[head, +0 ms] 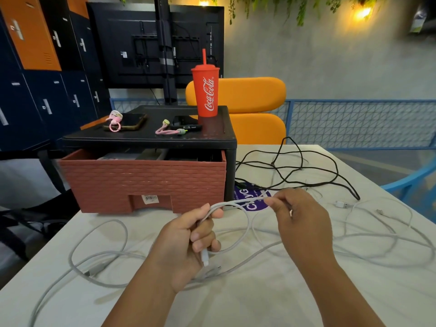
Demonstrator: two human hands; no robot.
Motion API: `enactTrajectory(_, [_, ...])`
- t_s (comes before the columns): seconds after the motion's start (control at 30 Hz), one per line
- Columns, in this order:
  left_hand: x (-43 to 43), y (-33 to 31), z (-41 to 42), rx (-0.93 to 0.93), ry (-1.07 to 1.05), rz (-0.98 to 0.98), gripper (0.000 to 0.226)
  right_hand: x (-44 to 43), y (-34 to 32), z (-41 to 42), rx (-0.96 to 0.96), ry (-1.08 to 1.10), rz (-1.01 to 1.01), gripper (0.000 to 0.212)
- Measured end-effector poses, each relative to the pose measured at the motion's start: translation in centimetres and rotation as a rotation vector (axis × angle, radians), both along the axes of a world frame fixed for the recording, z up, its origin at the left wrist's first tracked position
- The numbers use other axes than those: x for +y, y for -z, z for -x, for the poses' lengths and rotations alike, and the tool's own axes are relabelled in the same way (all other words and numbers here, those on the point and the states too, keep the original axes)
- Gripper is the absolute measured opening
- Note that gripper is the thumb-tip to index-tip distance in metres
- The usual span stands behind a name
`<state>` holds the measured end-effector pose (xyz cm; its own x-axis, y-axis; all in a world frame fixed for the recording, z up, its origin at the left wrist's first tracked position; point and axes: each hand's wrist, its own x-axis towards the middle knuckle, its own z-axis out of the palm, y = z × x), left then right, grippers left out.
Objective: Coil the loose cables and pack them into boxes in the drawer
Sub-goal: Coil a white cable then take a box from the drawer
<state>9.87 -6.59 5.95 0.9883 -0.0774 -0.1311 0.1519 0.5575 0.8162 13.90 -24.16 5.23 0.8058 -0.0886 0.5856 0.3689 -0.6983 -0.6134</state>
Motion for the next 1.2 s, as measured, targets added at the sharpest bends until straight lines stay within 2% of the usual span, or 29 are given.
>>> enactTrajectory(0.1, [-0.1,-0.1,0.2,-0.019,-0.006,-0.100,0.024,-0.1,0.0,0.0,-0.062,0.098,-0.022,0.018])
enactTrajectory(0.23, [-0.3,-0.2,0.6,-0.037,0.131,-0.213,0.021,-0.5,-0.1,-0.1,-0.087,0.156,-0.082,0.019])
enactTrajectory(0.4, [0.1,-0.1,0.8,-0.002,0.277,-0.203,0.024,-0.3,0.0,-0.1,-0.110,0.173,-0.090,0.020])
enactTrajectory(0.53, [0.4,-0.4,0.9,0.021,0.286,-0.095,0.028,-0.3,-0.1,-0.1,-0.075,0.172,-0.107,0.020])
enactTrajectory(0.63, [0.8,-0.2,0.6,0.010,0.261,0.134,0.021,-0.4,-0.1,-0.2,0.005,0.145,-0.092,0.021])
enactTrajectory(0.67, [1.2,0.0,0.4,-0.026,0.246,0.226,0.027,-0.4,-0.1,-0.3,0.063,0.105,-0.068,0.022])
enactTrajectory(0.73, [1.8,0.3,-0.1,-0.065,0.163,0.409,0.048,-0.2,0.0,-0.3,0.229,-0.036,0.055,0.021])
enactTrajectory(0.77, [2.0,0.3,-0.3,-0.061,0.098,0.464,0.049,0.0,0.1,-0.2,0.315,-0.121,0.133,0.019])
enactTrajectory(0.83, [2.0,0.0,-0.4,-0.047,-0.055,0.484,0.032,0.7,0.6,0.0,0.437,-0.272,0.290,0.019])
enactTrajectory(0.9, [1.8,-0.1,-0.6,-0.072,-0.156,0.466,0.036,1.4,1.0,0.2,0.482,-0.357,0.401,0.023])
enactTrajectory(1.03, [1.9,0.1,-0.9,-0.233,-0.282,0.390,0.033,2.6,0.8,1.2,0.470,-0.391,0.471,0.022])
enactTrajectory(1.1, [1.7,0.2,-0.9,-0.290,-0.354,0.235,0.028,3.3,0.5,1.9,0.426,-0.420,0.486,0.015])
enactTrajectory(1.2, [1.2,0.8,-0.9,-0.336,-0.428,-0.157,0.038,3.8,-0.2,2.7,0.314,-0.492,0.538,0.014])
